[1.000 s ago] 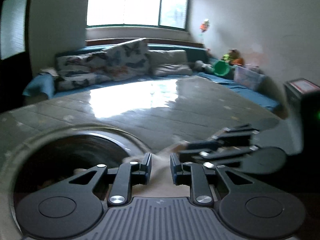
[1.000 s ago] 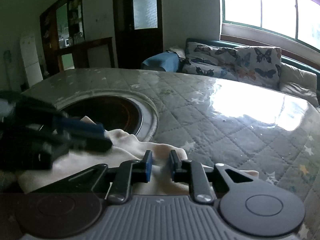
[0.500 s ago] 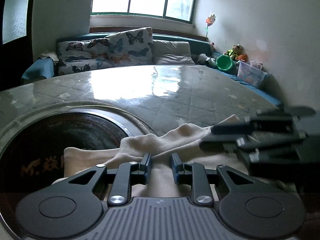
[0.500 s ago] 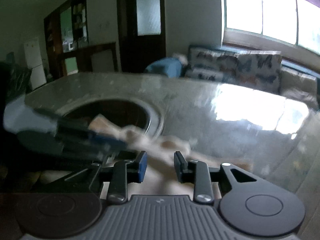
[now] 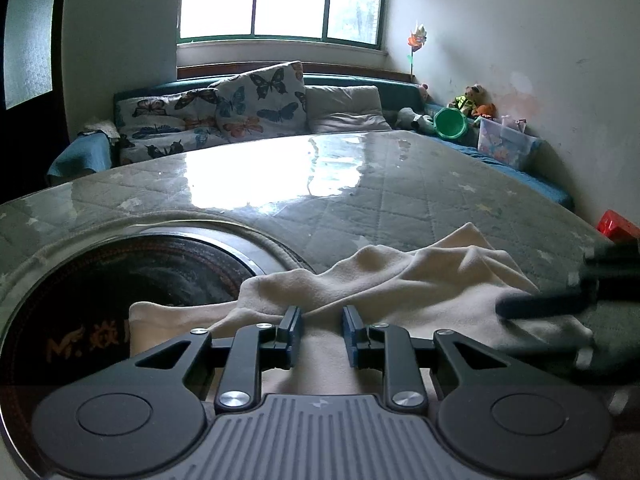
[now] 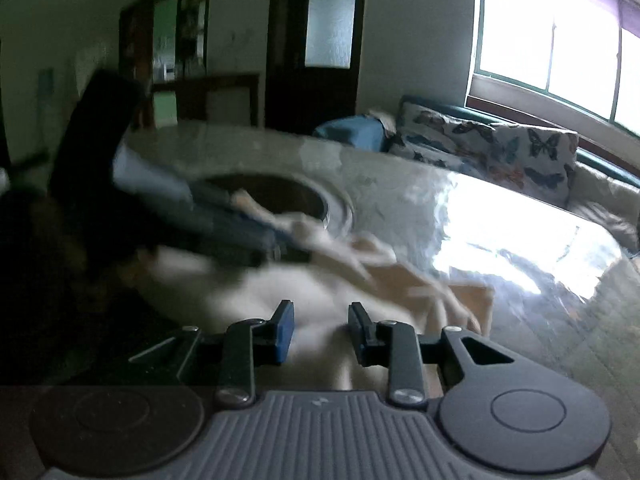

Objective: Fold clothes

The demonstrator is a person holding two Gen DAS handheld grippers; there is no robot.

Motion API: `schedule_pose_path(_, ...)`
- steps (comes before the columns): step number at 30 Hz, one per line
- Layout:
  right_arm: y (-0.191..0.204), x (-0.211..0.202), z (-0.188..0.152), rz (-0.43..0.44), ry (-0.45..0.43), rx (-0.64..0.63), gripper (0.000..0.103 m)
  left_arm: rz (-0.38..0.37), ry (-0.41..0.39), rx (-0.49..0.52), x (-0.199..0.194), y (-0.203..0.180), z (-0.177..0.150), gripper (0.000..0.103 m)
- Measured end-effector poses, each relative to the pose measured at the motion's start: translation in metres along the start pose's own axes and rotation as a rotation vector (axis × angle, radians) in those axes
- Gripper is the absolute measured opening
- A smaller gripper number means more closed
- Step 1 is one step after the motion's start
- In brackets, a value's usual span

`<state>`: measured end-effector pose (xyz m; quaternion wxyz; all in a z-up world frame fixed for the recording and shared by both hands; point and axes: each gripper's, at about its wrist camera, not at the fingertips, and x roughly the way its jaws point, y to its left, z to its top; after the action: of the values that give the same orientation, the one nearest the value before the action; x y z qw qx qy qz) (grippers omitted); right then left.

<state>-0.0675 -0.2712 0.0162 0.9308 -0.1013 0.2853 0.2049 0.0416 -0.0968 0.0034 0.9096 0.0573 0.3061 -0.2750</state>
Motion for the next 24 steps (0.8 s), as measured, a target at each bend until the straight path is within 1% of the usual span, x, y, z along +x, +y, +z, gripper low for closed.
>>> schedule_pose_path(2,-0.002,-0.003,-0.009,-0.002,-0.011,0.008,0.032,0.001,0.0,0.001,0.0,-0.001,0.0,0.026)
schedule_pose_path(4,-0.007,-0.013,-0.009,-0.004,-0.018,0.043,0.033,0.002,-0.001,0.003,0.0,-0.001,-0.001,0.026)
schedule_pose_path(6,-0.008,-0.025,-0.009,-0.009,-0.034,0.045,0.033,0.002,-0.003,0.002,0.0,-0.002,-0.001,0.026)
schedule_pose_path(9,-0.007,-0.033,-0.019,-0.05,-0.005,0.007,0.033,0.003,-0.005,0.003,0.0,-0.002,-0.002,0.026)
schedule_pose_path(12,-0.011,-0.035,-0.032,-0.063,0.001,0.009,0.033,0.005,-0.005,0.006,0.0,-0.003,-0.002,0.026)
schedule_pose_path(15,-0.012,-0.039,-0.03,-0.066,0.012,0.02,0.033,0.013,-0.005,0.014,0.001,-0.005,-0.002,0.027)
schedule_pose_path(19,-0.014,-0.047,-0.023,-0.036,-0.019,0.061,0.034,0.017,-0.004,0.014,0.001,-0.007,-0.002,0.028)
schedule_pose_path(22,-0.014,-0.038,-0.028,-0.026,0.024,0.063,0.037,0.01,0.008,0.001,-0.001,-0.006,0.001,0.03)
schedule_pose_path(24,-0.013,-0.036,-0.03,-0.035,0.023,0.043,0.039,0.008,0.013,-0.009,-0.006,-0.005,0.003,0.03)
